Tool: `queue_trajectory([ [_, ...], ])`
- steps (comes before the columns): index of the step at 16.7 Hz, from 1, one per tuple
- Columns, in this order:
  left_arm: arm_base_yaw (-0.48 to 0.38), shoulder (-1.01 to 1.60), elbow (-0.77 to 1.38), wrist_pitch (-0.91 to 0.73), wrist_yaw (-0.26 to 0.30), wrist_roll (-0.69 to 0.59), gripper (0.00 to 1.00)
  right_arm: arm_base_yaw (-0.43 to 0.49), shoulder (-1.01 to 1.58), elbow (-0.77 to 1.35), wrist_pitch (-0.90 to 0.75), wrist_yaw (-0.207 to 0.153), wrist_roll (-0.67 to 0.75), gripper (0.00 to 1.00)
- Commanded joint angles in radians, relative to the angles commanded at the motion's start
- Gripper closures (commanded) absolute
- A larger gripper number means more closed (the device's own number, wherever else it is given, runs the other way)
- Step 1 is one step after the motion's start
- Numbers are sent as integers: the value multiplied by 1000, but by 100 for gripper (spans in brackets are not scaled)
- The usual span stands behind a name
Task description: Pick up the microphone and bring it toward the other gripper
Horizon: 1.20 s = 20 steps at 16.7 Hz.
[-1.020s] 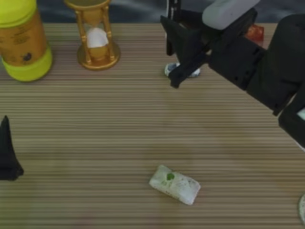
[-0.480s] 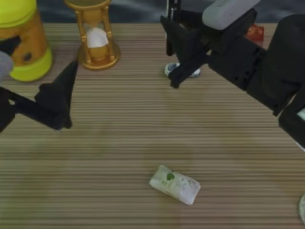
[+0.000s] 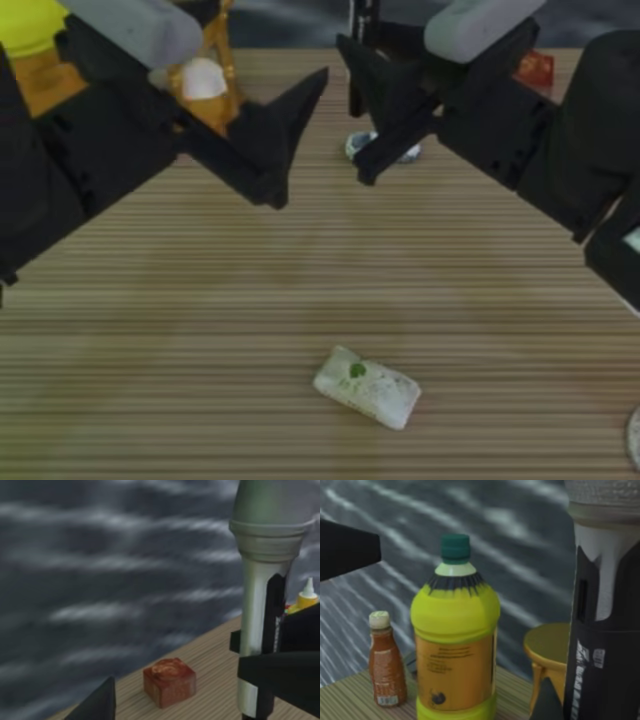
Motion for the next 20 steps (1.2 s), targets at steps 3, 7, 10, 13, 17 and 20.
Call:
queue_trajectory([
  [3,-6,11,6,2,2,1,0,0,0,0,0,0,0,100],
  [7,-6,23,16,6,-1,0,0,0,0,0,0,0,0,100],
  [10,-27,127,91,39,-17,0,0,0,0,0,0,0,0,100],
  [13,-51,290,198,89,-40,1,0,0,0,0,0,0,0,100],
  [17,-75,419,289,128,-61,1,0,0,0,0,0,0,0,100],
  [20,-76,424,293,130,-62,1,0,0,0,0,0,0,0,100],
])
